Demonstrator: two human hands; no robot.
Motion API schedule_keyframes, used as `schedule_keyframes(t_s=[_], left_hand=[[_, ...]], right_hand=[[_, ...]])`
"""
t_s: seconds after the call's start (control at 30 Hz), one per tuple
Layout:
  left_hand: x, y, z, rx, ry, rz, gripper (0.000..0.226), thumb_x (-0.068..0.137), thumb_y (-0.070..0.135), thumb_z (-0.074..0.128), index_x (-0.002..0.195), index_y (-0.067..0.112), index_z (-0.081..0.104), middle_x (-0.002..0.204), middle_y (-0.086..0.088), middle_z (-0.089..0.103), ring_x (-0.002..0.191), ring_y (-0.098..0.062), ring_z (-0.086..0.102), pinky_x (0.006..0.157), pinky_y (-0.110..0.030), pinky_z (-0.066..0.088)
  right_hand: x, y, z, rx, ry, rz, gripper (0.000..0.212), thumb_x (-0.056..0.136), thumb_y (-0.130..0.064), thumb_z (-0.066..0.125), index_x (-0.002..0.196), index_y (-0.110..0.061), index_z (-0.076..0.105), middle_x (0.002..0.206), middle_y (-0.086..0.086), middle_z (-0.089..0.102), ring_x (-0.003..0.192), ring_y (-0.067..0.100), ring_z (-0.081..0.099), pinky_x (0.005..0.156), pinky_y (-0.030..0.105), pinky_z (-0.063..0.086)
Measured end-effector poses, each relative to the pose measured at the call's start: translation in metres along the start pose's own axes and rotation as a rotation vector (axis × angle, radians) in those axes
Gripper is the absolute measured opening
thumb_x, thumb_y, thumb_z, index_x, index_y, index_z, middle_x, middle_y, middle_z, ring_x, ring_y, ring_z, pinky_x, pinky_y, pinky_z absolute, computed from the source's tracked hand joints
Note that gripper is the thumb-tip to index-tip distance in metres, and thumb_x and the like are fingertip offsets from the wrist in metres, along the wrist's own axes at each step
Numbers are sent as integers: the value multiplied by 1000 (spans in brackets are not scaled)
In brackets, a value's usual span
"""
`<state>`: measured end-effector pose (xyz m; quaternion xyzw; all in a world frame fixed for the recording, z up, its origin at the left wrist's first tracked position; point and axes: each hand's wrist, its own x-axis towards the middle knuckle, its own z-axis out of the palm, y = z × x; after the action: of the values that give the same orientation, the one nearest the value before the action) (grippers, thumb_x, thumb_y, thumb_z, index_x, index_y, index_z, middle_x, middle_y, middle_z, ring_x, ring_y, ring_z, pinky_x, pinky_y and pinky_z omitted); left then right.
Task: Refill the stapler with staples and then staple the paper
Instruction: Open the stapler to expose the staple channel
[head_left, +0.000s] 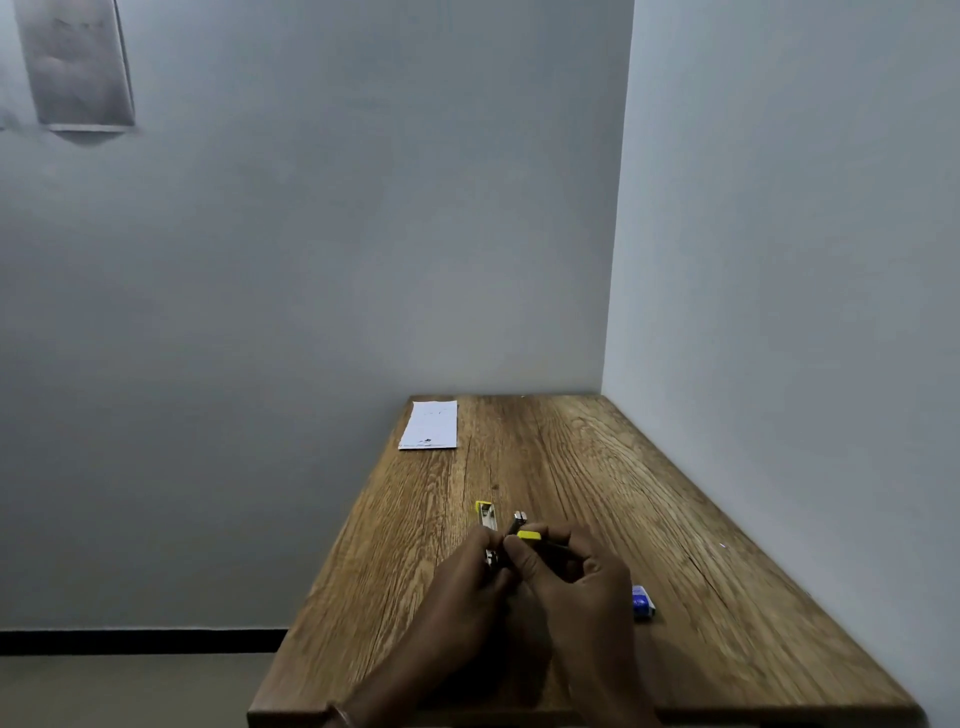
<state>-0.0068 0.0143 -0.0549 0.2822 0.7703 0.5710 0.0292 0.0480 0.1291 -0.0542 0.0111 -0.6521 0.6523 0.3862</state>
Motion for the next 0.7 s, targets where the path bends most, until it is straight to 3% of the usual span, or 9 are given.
schedule_keyframes(t_s=[0.13,0.27,0.37,0.47,0.63,0.7], left_hand=[[0,2,-2,28,-32,76,24,104,23,43,126,23,53,107,-7,71,94,-29,68,82,-48,53],[3,-1,-8,-75,-47,29,24,103,30,42,118,41,58,111,10,71,101,-7,68,91,-34,55],[5,-4,-15,-174,-79,-84,25,102,35,41,109,35,64,105,9,73,99,-6,69,91,-31,55],[8,-7,-22,-178,-91,-93,26,102,36,41,113,30,64,110,2,71,100,-10,70,87,-31,58],[12,-11,-24,-199,-88,-48,25,101,32,45,113,27,66,106,-1,72,98,-17,71,85,-32,59],[13,-11,-24,-161,-48,-25,25,101,31,46,105,24,69,99,5,74,93,-10,70,79,-22,57]], right_hand=[[6,-5,0,-83,-130,-93,17,77,-33,71,91,-39,77,102,-17,72,99,-1,67,76,10,52],[22,-4,-5,-286,-215,-161,22,87,-25,68,99,-44,70,115,-20,64,113,-9,56,88,6,45],[33,-1,-8,-363,-282,-124,32,89,-27,69,114,-45,62,114,-24,66,111,-10,58,87,11,49],[41,2,-6,-378,-362,-39,45,89,-34,68,131,-44,54,114,-25,66,109,-10,59,84,16,52],[48,4,6,-324,-404,-35,30,89,-25,70,116,-38,67,104,-12,73,101,0,67,85,24,56],[48,7,8,-278,-364,-14,21,88,-21,72,107,-31,72,99,-11,75,96,2,70,83,26,58]])
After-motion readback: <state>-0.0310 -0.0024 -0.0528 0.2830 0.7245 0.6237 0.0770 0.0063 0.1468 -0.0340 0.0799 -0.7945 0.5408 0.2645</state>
